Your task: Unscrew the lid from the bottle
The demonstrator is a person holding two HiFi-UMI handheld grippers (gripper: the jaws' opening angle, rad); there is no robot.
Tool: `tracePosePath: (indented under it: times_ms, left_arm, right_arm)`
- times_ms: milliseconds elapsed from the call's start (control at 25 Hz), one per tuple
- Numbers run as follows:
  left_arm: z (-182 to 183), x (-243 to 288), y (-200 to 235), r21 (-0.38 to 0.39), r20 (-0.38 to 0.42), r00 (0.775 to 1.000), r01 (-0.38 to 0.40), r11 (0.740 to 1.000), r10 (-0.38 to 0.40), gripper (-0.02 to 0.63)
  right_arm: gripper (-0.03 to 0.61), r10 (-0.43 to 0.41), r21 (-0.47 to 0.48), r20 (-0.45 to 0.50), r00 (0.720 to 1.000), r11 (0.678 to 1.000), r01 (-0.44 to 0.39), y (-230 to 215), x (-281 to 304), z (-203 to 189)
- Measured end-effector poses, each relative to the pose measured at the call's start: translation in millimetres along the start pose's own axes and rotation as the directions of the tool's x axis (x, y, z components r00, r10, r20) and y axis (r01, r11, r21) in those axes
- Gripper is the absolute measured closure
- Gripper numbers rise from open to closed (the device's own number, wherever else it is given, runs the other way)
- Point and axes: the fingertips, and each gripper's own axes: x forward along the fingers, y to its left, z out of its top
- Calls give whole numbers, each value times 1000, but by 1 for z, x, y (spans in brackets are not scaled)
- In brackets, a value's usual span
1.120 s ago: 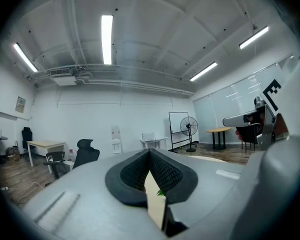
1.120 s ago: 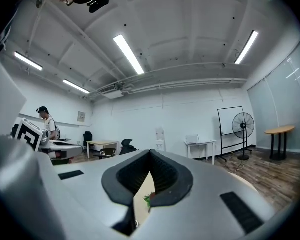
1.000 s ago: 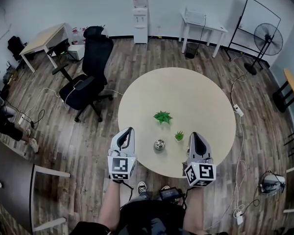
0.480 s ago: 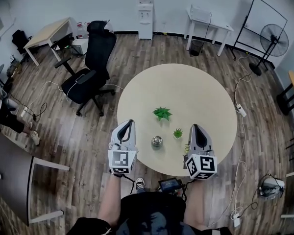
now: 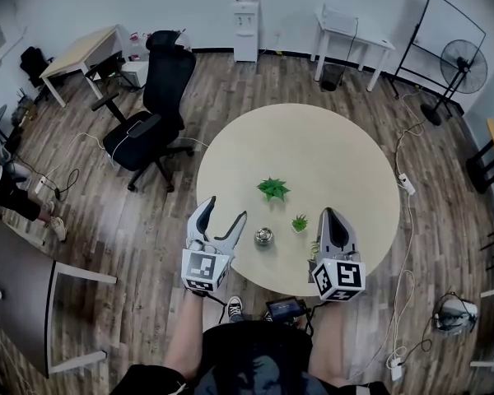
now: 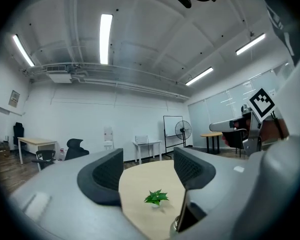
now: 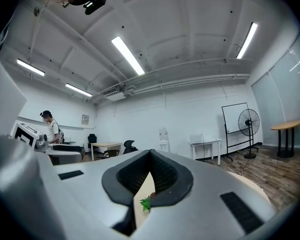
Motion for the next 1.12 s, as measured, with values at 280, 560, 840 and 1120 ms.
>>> tracePosePath:
  times_ms: [280,560,840,1120]
  left_arm:
    - [-99,9,-39,-81,-132,986,87,993,-97,299]
    - [-211,2,-88,-209,-231,954,142,967,-191,292]
    - [-276,9,-108,-229,-325,923,136,964,-208,218]
    - [-310,36,-113,-220,-370,902,149,964,-223,204]
  right_arm:
    - [575,-21,-16,-48,999,1000,21,-6,0,-15]
    - [575,-47,-27,-82,996,999,45,-14,-1,-26]
    - [575,-45,-48,-104,994,998,40,-10,-4,-30]
    - [575,-46,-70,-135,990,997,37,-8,-12,-36]
